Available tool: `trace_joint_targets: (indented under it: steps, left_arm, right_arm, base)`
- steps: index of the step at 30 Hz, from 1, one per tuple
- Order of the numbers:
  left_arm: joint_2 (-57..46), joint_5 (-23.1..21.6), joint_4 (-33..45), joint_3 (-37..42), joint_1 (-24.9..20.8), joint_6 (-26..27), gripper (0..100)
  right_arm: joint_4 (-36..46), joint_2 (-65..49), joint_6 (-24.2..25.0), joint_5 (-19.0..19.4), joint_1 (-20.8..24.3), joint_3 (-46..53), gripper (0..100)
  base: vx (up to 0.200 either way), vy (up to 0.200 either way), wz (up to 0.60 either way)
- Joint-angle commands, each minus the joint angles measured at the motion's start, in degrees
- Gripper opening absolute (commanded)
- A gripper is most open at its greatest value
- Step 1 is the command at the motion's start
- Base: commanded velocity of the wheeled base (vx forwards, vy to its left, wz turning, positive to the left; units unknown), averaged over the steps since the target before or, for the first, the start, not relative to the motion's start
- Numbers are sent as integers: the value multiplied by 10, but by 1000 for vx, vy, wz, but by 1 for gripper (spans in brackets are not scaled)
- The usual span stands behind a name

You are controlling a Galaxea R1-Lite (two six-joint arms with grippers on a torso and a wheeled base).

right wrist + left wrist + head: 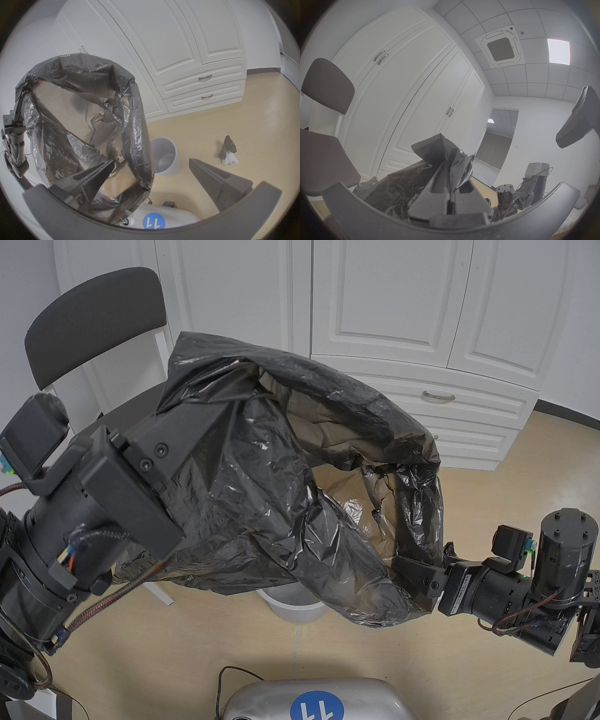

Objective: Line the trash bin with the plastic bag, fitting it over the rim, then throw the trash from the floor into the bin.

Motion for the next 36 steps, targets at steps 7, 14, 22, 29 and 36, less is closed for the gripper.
trace_joint_targets:
  steps: [7, 14, 22, 29, 36]
  left_arm:
    - [1, 0, -1, 0, -7, 0, 0]
    - [3, 0, -1, -1, -7, 0, 0]
    - [-1, 0, -1, -1, -7, 0, 0]
    - [3, 0, -1, 0, -8, -1, 0]
    - [21, -3, 14, 6, 1, -7, 0]
  right_arm:
    - [-4, 0, 1, 1, 5, 1, 100]
    - [-5, 3, 2, 1, 8, 2, 0]
    - [-6, 4, 3, 2, 8, 2, 0]
    - [-7, -6, 2, 1, 8, 1, 0]
    - [-3, -53, -8, -16, -20, -21, 0]
  base:
    - [0, 0, 0]
    - [0, 0, 0]
    - [0, 0, 0]
    - [0, 0, 0]
    - [0, 0, 0]
